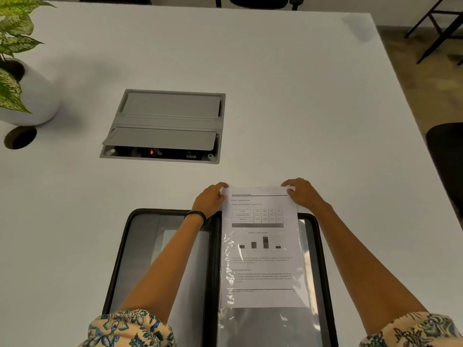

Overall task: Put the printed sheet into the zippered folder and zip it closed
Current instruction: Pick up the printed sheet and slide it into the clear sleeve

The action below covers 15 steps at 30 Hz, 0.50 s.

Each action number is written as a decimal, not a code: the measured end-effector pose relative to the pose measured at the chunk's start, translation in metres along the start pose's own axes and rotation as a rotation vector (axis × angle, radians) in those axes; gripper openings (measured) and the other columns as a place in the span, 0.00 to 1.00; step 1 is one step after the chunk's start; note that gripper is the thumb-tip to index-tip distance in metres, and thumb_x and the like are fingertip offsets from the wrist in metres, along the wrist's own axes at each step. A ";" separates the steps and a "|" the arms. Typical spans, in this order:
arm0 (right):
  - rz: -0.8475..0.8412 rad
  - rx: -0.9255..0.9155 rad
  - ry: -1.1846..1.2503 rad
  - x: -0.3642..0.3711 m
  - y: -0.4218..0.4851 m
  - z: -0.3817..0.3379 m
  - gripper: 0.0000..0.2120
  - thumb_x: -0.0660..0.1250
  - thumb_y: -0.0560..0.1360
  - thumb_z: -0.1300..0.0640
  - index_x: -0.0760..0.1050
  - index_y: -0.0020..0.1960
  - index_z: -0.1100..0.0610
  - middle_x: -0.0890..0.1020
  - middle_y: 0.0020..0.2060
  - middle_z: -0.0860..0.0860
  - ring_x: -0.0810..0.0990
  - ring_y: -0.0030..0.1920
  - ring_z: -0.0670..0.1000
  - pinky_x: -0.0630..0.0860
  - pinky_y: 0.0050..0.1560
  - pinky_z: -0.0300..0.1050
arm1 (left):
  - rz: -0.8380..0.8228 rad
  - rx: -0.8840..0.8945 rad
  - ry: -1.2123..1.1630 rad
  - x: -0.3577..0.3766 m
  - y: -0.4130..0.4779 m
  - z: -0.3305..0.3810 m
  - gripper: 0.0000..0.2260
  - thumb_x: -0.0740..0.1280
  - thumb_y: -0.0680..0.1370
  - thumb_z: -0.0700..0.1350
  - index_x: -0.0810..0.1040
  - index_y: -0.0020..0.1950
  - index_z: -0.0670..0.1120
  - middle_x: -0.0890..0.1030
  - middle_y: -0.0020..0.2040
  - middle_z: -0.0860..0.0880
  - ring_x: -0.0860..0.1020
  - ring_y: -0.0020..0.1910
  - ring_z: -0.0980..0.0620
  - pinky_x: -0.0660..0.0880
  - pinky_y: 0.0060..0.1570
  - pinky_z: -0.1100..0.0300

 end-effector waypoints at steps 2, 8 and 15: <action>0.006 0.014 0.026 0.001 -0.002 0.003 0.14 0.56 0.78 0.65 0.75 0.60 0.62 0.74 0.64 0.60 0.71 0.64 0.58 0.67 0.66 0.49 | -0.003 0.003 -0.008 0.002 -0.002 -0.001 0.14 0.59 0.81 0.43 0.71 0.66 0.47 0.77 0.55 0.41 0.76 0.53 0.44 0.73 0.52 0.56; -0.004 0.020 0.033 0.004 -0.007 0.009 0.13 0.57 0.77 0.67 0.79 0.53 0.63 0.79 0.58 0.60 0.76 0.59 0.58 0.71 0.61 0.47 | -0.017 -0.005 -0.004 0.006 -0.012 -0.004 0.12 0.58 0.81 0.44 0.76 0.62 0.48 0.77 0.54 0.42 0.76 0.53 0.45 0.73 0.53 0.56; -0.038 -0.029 0.065 0.005 -0.016 0.010 0.11 0.60 0.72 0.72 0.81 0.45 0.66 0.83 0.48 0.62 0.80 0.51 0.58 0.75 0.52 0.44 | -0.013 0.000 0.000 0.006 -0.020 -0.007 0.11 0.62 0.79 0.42 0.82 0.55 0.43 0.75 0.49 0.40 0.76 0.51 0.44 0.70 0.49 0.64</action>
Point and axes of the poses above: each hand's wrist, its own y-axis towards the middle knuckle, its own x-axis out of the palm, z = x × y, the point moved 7 cm from there along y, towards the middle knuckle
